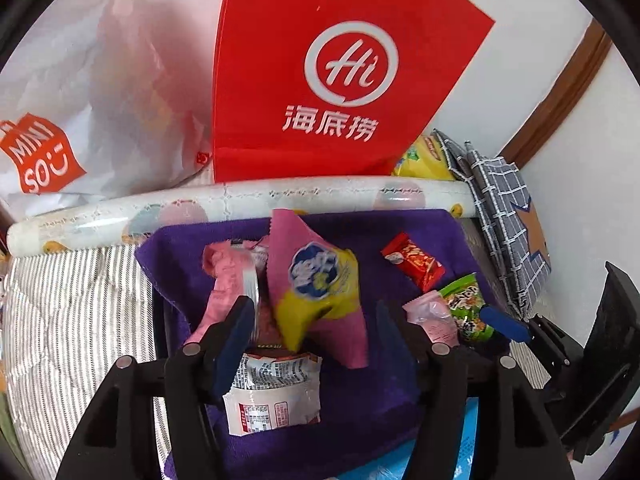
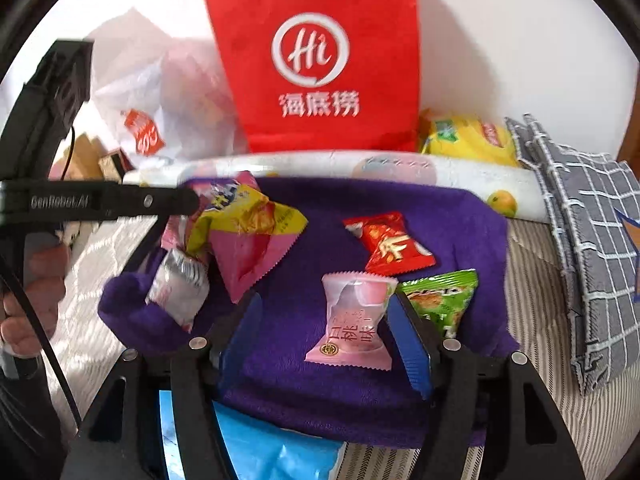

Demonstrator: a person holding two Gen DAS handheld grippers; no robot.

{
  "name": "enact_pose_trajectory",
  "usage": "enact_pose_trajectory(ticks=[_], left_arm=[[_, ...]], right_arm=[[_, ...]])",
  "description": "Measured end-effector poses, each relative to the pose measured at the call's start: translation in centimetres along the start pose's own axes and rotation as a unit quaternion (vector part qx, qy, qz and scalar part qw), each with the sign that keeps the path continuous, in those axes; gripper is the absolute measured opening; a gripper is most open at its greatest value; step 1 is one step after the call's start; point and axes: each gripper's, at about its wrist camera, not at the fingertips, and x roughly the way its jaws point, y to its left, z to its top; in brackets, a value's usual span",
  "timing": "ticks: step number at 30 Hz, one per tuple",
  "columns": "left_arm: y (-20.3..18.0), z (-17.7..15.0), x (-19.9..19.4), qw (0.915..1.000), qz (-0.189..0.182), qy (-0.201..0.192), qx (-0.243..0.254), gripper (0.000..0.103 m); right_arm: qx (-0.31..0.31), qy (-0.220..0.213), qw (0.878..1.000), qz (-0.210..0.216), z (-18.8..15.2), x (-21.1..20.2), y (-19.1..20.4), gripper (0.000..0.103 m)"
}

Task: Organize snacks
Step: 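Open right tool dropping pink packet on cloth while left releases chip bag, then grasp the yellow chip bag on the bed with the right tool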

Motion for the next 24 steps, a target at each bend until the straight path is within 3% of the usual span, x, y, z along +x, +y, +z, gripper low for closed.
enact_pose_trajectory(ticks=[7,13,17,24], left_arm=[[-1.2,0.1,-3.7,0.999,0.002,-0.042,0.017,0.064],[-3.0,-1.0,-7.7,0.9956,-0.008,-0.092,0.02,0.064],[-4.2,-3.1,-9.1,0.996,-0.008,-0.085,0.029,0.064],[-3.8,-7.4,-10.9,0.9974,0.013,-0.063,0.031,0.064]], right_arm=[[0.046,-0.055,0.997,-0.02,-0.5,-4.1,-0.5,0.065],[0.032,-0.088,0.994,-0.054,-2.6,-9.4,0.7,0.059],[0.03,-0.095,0.992,-0.072,-4.6,-12.2,1.7,0.059],[0.037,-0.063,0.997,-0.038,-9.2,-13.7,3.2,0.06]])
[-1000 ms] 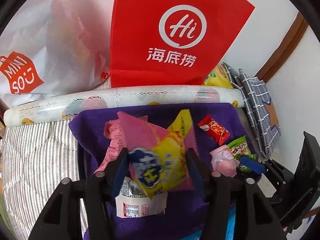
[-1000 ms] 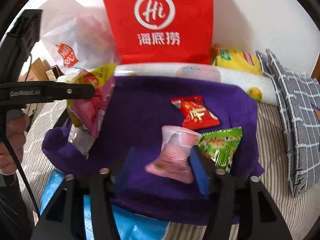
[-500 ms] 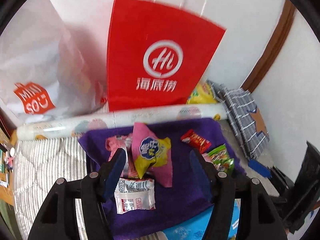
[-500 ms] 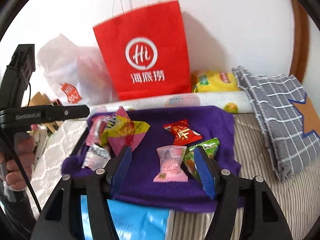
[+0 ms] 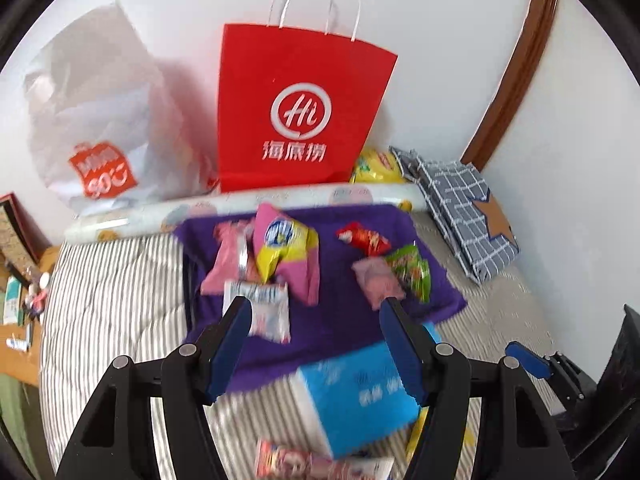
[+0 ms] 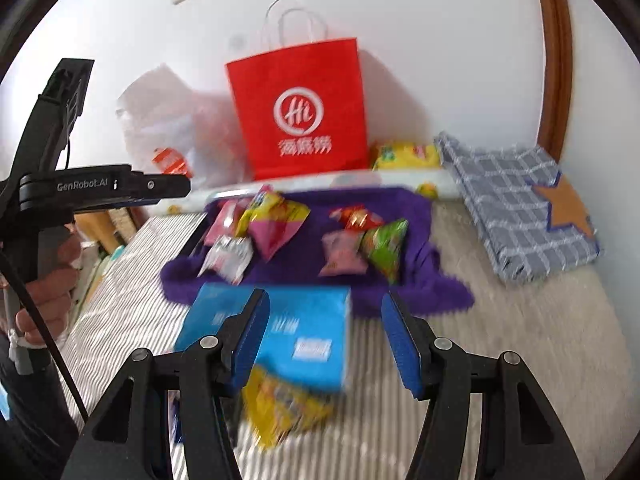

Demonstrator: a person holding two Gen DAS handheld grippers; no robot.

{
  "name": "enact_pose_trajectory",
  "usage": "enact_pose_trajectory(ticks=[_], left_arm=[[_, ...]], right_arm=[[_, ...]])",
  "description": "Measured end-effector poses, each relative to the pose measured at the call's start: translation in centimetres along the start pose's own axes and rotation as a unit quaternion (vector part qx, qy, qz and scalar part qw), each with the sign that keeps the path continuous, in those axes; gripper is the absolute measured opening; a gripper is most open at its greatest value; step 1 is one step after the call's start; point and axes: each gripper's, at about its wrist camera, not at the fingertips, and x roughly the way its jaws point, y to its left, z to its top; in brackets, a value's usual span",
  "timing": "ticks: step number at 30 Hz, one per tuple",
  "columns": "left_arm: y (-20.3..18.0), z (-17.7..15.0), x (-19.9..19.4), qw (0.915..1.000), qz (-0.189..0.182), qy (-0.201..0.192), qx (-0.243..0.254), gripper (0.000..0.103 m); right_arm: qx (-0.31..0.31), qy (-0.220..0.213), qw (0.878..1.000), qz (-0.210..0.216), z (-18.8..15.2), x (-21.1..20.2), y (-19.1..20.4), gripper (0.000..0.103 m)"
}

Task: Organize snacks
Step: 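Grasp the yellow chip bag on the bed with the right tool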

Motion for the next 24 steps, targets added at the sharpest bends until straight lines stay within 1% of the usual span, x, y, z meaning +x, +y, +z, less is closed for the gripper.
enact_pose_trajectory(ticks=[2,4,6,9,10,12,14,17,21,22,23,24], left_arm=[[0.9,-1.2,-0.8,0.9999,-0.003,-0.002,-0.015,0.064],[1.7,-2.3,-1.5,0.9997,0.004,-0.004,-0.023,0.064],[2.8,-3.6,-2.3,0.9992,0.013,-0.004,-0.037,0.064],[4.2,-5.4,-3.1,0.9982,0.018,-0.007,-0.056,0.064],[4.6,-6.1,-3.4,0.9979,0.022,-0.007,-0.06,0.064],[5.2,-6.9,-3.5,0.9975,0.027,-0.004,-0.065,0.065],[5.8,-7.9,-3.7,0.9971,0.023,0.001,-0.072,0.069],[6.1,-9.2,-3.8,0.9969,0.028,0.002,-0.074,0.069],[6.2,-10.8,-3.8,0.9964,0.035,0.003,-0.077,0.071],[6.2,-11.2,-3.6,0.9963,0.035,0.004,-0.078,0.071],[6.0,-11.6,-3.5,0.9964,0.033,0.007,-0.078,0.071],[5.9,-12.0,-3.4,0.9965,0.032,0.009,-0.077,0.071]], right_arm=[[-0.003,0.005,1.0,0.009,-1.3,-0.2,0.5,0.061],[-0.009,0.009,1.0,0.016,-2.4,-0.2,1.2,0.066],[-0.011,0.013,1.0,0.012,-3.4,-0.2,1.7,0.066],[0.001,0.025,0.999,0.031,-5.1,0.3,2.1,0.067],[0.0,0.029,0.999,0.03,-5.4,0.6,2.3,0.067],[-0.014,0.037,0.999,0.006,-6.3,1.6,2.9,0.067],[-0.023,0.037,0.999,-0.005,-7.1,2.2,3.4,0.067],[-0.016,0.033,0.999,-0.003,-8.0,2.7,3.4,0.067],[-0.005,0.022,1.0,-0.019,-8.2,3.6,3.3,0.067],[-0.003,0.021,0.999,-0.023,-8.1,3.8,3.2,0.06],[0.0,0.022,0.999,-0.026,-7.9,4.0,3.1,0.048],[0.001,0.026,0.999,-0.019,-7.8,4.2,3.0,0.046]])
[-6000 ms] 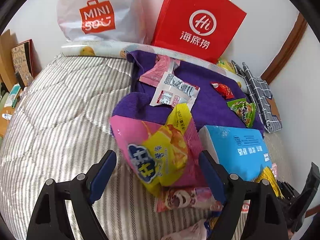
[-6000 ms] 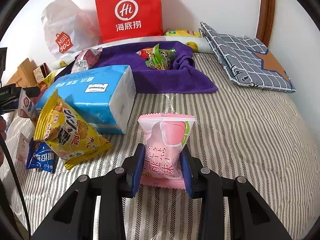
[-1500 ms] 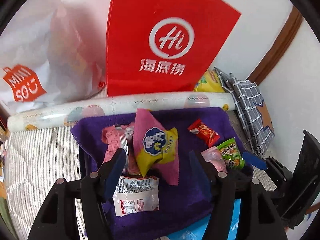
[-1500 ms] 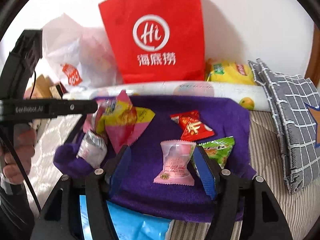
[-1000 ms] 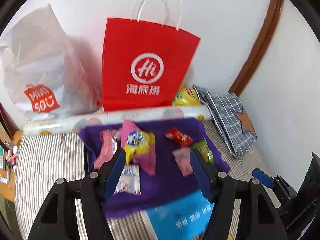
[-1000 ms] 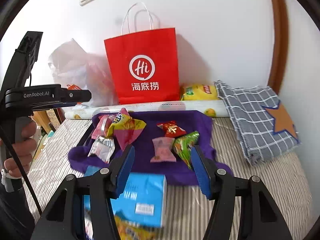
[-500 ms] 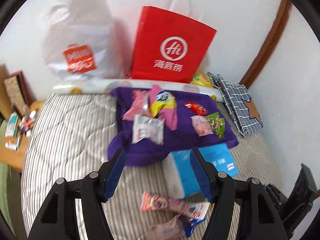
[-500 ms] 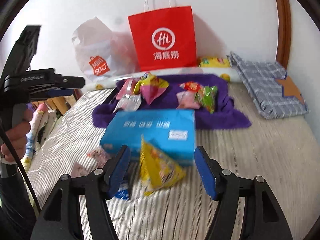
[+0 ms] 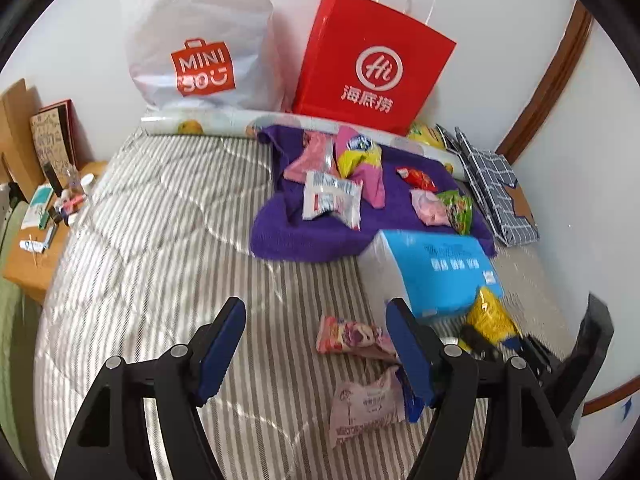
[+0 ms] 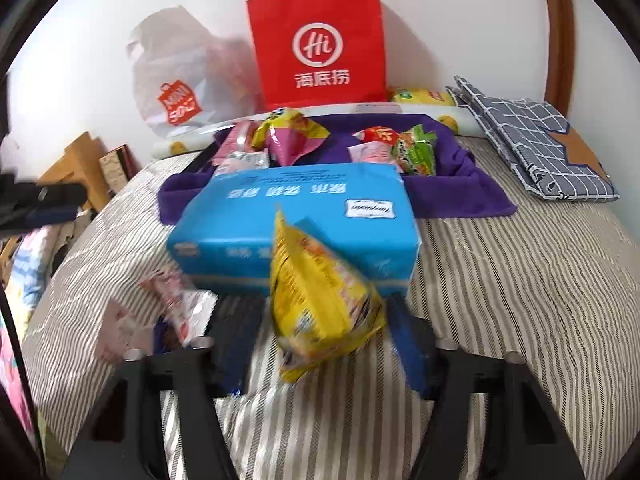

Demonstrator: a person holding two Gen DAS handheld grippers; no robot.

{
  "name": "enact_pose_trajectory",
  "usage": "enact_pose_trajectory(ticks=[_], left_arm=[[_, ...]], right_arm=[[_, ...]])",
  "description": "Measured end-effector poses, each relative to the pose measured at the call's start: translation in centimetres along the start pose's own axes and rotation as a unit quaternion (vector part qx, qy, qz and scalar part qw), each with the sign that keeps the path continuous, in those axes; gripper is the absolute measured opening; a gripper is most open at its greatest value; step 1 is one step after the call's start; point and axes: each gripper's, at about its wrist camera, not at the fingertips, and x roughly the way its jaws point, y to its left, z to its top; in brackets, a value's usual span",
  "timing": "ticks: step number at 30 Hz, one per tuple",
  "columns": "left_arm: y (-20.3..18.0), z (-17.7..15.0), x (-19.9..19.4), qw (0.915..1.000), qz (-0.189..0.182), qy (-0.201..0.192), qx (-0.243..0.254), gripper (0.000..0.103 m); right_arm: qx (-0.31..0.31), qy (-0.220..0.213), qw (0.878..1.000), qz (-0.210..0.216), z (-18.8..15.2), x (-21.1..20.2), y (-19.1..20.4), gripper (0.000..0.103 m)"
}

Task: Organize snacks
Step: 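Grasp the yellow chip bag on the bed with the right tool, then grasp the white printed snack bag on the bed with the left tool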

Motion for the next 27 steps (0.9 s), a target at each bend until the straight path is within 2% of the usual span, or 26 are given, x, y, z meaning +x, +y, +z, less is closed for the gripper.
enact_pose_trajectory(ticks=[2,10,12,16,19,25,27], left_arm=[[-0.5,-0.8,0.4,1.0,-0.001,0.007,0.006,0.071],[-2.8,-3.7,1.8,0.999,-0.027,0.021,0.03,0.071],[-3.2,-4.4,2.4,0.9987,-0.022,0.026,0.038,0.071],[-3.0,-5.7,4.1,0.9982,-0.021,0.054,0.014,0.069],[-2.8,-6.6,4.5,0.9987,-0.005,0.05,0.006,0.069],[-4.1,-8.2,4.2,0.9984,0.036,0.019,0.039,0.069],[-4.7,-8.6,4.2,0.9971,0.052,0.012,0.055,0.065]], right_arm=[[0.0,-0.005,1.0,0.0,0.1,-0.3,-0.1,0.04],[0.004,-0.027,1.0,-0.011,-0.8,-4.6,-2.6,0.04],[0.003,-0.032,0.999,-0.019,-1.2,-5.5,-3.3,0.04],[0.018,-0.037,0.999,-0.032,-2.1,-6.9,-5.0,0.04],[0.025,-0.039,0.999,-0.03,-2.9,-7.5,-5.6,0.04],[0.027,-0.029,0.999,-0.027,-3.9,-7.5,-5.4,0.04],[0.02,-0.028,0.999,-0.031,-4.1,-7.6,-5.1,0.04]])
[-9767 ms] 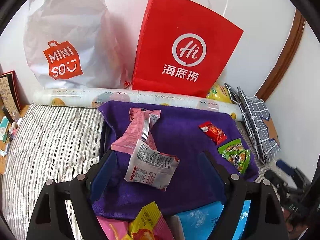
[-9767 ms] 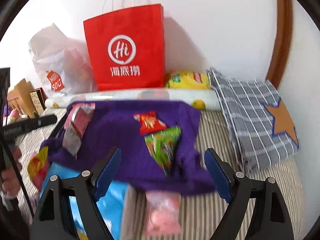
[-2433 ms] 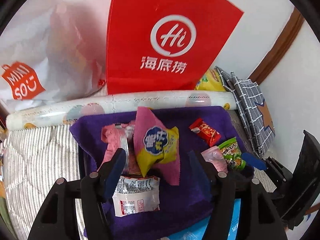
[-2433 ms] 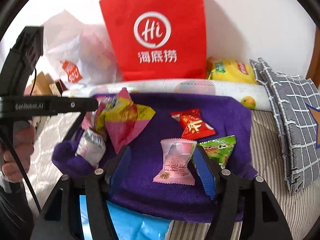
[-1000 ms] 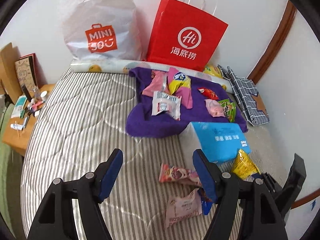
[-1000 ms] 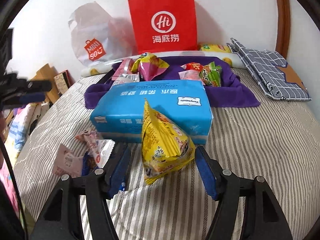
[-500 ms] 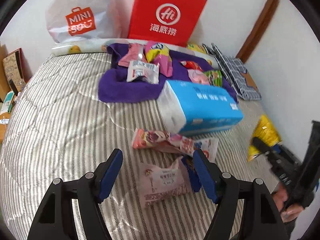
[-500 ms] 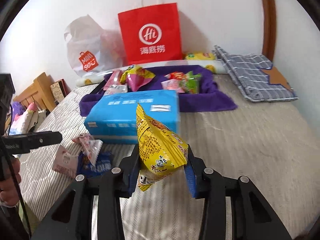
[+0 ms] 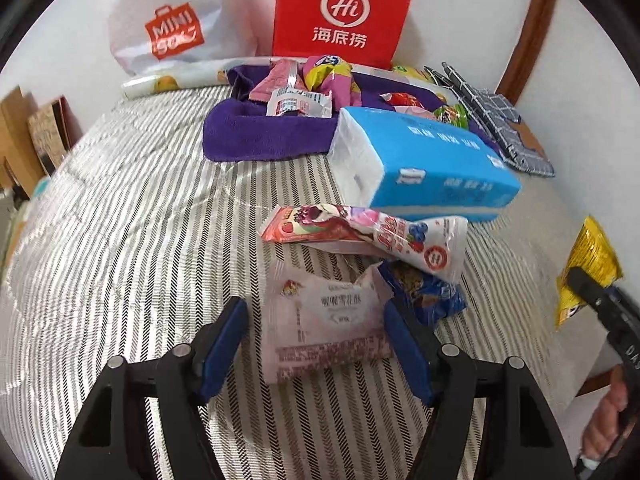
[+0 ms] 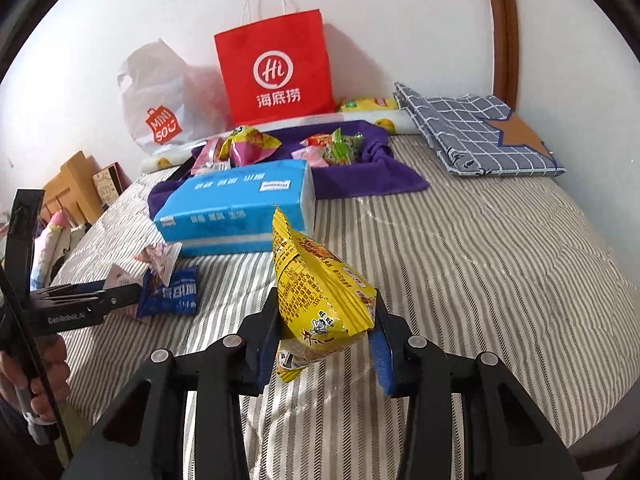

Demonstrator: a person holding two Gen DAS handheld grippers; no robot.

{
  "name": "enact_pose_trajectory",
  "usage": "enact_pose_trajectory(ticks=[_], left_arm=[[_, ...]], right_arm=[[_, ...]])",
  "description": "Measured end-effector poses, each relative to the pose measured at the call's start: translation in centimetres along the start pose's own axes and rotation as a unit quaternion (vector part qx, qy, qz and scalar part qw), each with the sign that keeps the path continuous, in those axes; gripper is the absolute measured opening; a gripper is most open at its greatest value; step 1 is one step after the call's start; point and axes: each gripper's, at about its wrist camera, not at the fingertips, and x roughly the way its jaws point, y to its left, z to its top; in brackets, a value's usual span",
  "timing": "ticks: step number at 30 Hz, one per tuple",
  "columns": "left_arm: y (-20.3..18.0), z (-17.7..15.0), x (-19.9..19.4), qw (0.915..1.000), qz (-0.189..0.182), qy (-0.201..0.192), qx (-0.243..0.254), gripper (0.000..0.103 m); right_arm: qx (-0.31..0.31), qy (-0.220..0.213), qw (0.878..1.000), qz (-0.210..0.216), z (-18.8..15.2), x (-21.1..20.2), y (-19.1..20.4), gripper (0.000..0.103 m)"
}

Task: Organize snacks
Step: 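Grasp the white printed snack bag on the bed with the left tool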

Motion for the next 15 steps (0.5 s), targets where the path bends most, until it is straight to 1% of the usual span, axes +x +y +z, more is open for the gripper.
enact_pose_trajectory(ticks=[2,5,7,10,13,15], left_arm=[[-0.7,-0.3,-0.2,0.9995,0.02,-0.008,0.024,0.049],[-1.1,-0.5,-0.5,0.9988,0.025,-0.011,0.042,0.032],[-0.6,-0.3,-0.5,0.9991,0.025,-0.011,0.033,0.025],[0.6,0.1,-0.3,0.9995,0.028,-0.01,0.014,0.023],[1.7,0.3,-0.4,0.9991,0.039,-0.014,0.003,0.023],[2.2,0.4,-0.3,0.9992,0.037,-0.015,-0.002,0.024]], right_arm=[[-0.009,0.002,1.0,-0.002,-0.1,0.0,0.4,0.041],[-0.021,0.015,1.0,-0.004,0.0,0.8,0.9,0.041],[-0.033,0.028,0.999,-0.005,0.3,1.8,1.4,0.041],[-0.036,0.036,0.999,0.002,0.6,2.8,1.6,0.041],[-0.034,0.042,0.999,0.007,0.8,3.6,1.6,0.041],[-0.033,0.041,0.999,0.012,0.9,3.8,1.6,0.043]])
